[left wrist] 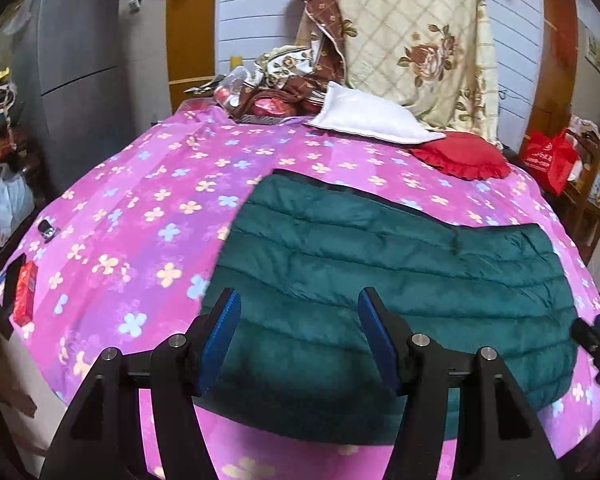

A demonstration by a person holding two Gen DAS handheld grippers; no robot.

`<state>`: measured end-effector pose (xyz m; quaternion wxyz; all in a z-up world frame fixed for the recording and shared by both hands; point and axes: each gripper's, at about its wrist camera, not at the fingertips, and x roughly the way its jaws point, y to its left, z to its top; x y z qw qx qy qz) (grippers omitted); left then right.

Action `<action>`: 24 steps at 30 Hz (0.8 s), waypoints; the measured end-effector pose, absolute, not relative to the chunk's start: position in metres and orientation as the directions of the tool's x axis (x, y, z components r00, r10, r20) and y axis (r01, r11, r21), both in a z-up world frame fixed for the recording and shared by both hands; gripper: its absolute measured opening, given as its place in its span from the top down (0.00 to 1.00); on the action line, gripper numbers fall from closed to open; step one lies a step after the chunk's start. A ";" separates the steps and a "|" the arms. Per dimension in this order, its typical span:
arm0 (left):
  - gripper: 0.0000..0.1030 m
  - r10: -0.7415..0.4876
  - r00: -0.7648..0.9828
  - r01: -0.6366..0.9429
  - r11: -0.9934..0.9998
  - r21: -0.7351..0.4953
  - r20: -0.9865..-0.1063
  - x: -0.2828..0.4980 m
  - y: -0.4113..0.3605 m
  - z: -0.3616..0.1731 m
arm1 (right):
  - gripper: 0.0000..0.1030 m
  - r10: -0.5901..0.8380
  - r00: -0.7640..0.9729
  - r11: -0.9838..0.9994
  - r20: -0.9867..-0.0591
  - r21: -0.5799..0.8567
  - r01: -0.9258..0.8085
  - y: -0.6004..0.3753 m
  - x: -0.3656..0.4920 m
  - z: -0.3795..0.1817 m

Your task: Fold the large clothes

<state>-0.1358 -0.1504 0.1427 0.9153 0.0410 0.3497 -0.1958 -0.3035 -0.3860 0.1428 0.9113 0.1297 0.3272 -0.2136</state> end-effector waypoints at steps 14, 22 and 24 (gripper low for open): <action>0.49 -0.313 0.708 0.391 0.920 -0.018 -0.633 -0.160 -0.163 0.139 | 0.08 -0.267 0.688 0.879 -0.675 0.123 0.461 -0.346 -0.288 0.127; 0.49 -0.307 0.709 0.389 0.921 -0.011 -0.634 -0.161 -0.165 0.137 | 0.08 -0.281 0.690 0.891 -0.667 0.087 0.446 -0.335 -0.283 0.129; 0.49 -0.307 0.709 0.389 0.921 -0.011 -0.635 -0.161 -0.165 0.137 | 0.08 -0.278 0.694 0.892 -0.664 0.089 0.442 -0.334 -0.282 0.130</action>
